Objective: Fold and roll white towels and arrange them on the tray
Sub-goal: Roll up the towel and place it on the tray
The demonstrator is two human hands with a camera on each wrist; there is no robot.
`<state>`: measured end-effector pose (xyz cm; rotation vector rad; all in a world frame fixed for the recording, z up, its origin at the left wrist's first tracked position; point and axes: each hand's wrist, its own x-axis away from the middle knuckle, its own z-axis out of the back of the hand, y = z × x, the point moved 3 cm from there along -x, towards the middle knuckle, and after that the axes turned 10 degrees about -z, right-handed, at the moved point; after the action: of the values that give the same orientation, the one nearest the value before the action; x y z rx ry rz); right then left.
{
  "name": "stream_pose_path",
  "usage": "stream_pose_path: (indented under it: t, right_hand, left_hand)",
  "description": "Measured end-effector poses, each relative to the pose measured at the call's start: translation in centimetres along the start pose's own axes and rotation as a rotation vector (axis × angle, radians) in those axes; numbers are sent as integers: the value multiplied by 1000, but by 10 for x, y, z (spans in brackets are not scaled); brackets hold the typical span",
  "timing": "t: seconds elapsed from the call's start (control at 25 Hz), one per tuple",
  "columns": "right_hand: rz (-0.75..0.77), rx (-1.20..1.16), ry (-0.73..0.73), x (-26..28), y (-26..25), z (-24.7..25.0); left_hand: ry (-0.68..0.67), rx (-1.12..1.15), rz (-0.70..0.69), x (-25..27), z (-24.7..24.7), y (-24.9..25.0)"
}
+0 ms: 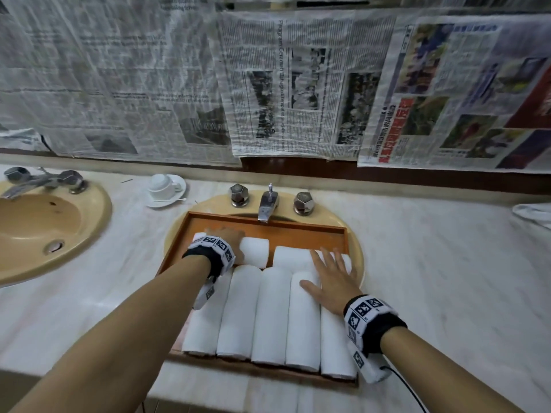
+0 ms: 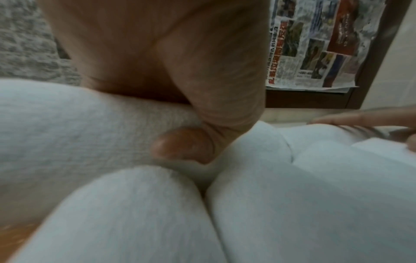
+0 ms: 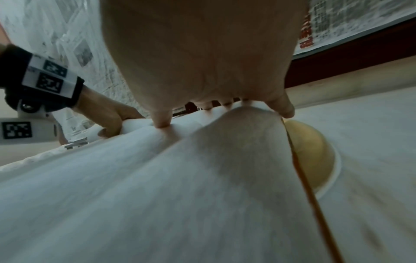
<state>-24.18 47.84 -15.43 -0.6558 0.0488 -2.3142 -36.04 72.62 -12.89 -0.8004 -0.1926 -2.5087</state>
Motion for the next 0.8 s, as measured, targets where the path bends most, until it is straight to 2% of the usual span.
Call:
stream_pose_path:
  t: [0.16, 0.32, 0.44, 0.8]
  right_hand:
    - [8, -2, -27, -2, 2, -2]
    - [13, 12, -40, -3, 4, -4]
    - [14, 11, -41, -2, 4, -4]
    - [7, 25, -52, -3, 2, -4]
  left_hand:
    - [-6, 12, -36, -10, -4, 21]
    - [-27, 50, -42, -15, -16, 19]
    - [19, 55, -79, -18, -17, 20]
    - [29, 73, -58, -5, -13, 31]
